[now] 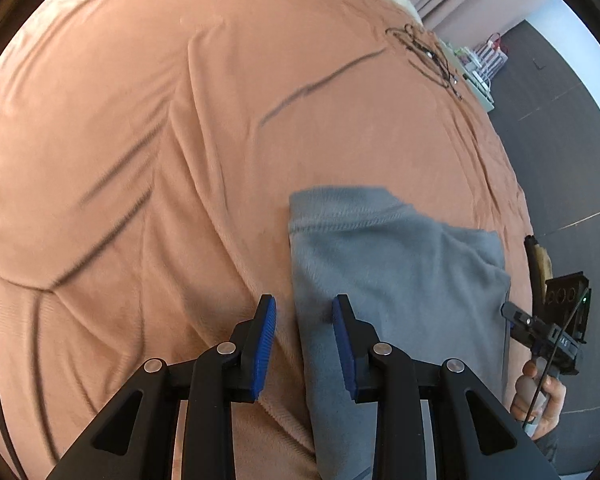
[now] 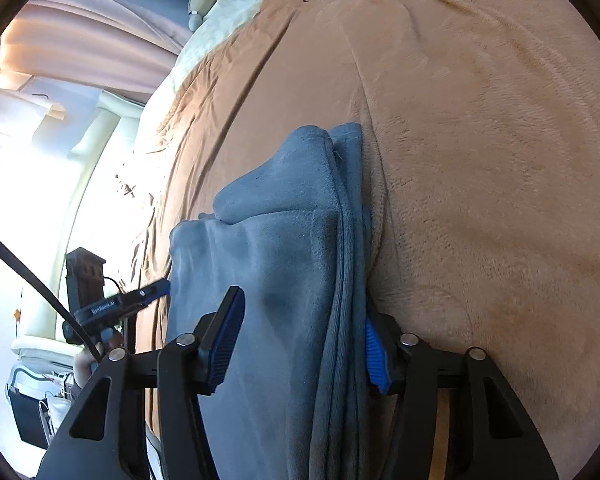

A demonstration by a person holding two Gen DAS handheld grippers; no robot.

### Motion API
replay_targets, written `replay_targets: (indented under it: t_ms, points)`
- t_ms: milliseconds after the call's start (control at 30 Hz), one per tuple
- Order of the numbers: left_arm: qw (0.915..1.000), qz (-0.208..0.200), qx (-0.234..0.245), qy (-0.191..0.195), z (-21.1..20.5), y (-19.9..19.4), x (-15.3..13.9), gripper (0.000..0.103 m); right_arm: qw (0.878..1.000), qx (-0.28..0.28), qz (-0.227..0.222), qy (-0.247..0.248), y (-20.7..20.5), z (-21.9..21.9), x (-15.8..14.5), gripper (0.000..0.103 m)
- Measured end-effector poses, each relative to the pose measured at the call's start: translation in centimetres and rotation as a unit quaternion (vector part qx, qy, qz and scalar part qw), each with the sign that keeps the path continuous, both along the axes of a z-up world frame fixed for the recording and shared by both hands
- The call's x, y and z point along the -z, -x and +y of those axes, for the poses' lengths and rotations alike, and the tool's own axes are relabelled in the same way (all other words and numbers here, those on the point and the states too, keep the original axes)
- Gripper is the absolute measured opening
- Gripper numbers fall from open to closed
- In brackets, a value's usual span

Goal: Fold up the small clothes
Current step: 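Close both grippers on the end of the folded shirt, then lift the folded shirt with both grippers and carry it toward the rug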

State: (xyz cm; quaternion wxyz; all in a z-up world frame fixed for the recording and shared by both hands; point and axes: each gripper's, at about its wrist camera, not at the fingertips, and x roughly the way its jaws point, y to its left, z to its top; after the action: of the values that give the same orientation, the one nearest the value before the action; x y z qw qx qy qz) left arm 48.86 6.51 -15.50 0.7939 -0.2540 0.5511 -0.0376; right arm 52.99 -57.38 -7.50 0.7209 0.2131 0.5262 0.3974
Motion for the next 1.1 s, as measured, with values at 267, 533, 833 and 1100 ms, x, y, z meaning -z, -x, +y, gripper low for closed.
replay_targets:
  t_ms: [267, 533, 833, 1100]
  points:
    - [0.9995, -0.006, -0.002, 0.030, -0.4, -2.0, 1.6, 0.032, 1.000, 0.009, 0.013, -0.012, -0.9, -0.3, 0.6, 0.034]
    - [0.9993, -0.018, -0.002, 0.033, -0.4, -3.7, 2.0, 0.034, 1.000, 0.021, 0.010, -0.006, -0.1, 0.1, 0.8, 0.016]
    - [0.9977, -0.059, 0.015, 0.029, -0.1, -2.8, -2.2, 0.008, 0.998, 0.014, -0.054, 0.017, 3.1, 1.1, -3.8, 0.012]
    - [0.9920, -0.121, 0.033, 0.019, -1.3, -0.1, -9.3, 0.008, 0.994, 0.023, -0.107, 0.023, 7.2, 0.8, -7.9, 0.011]
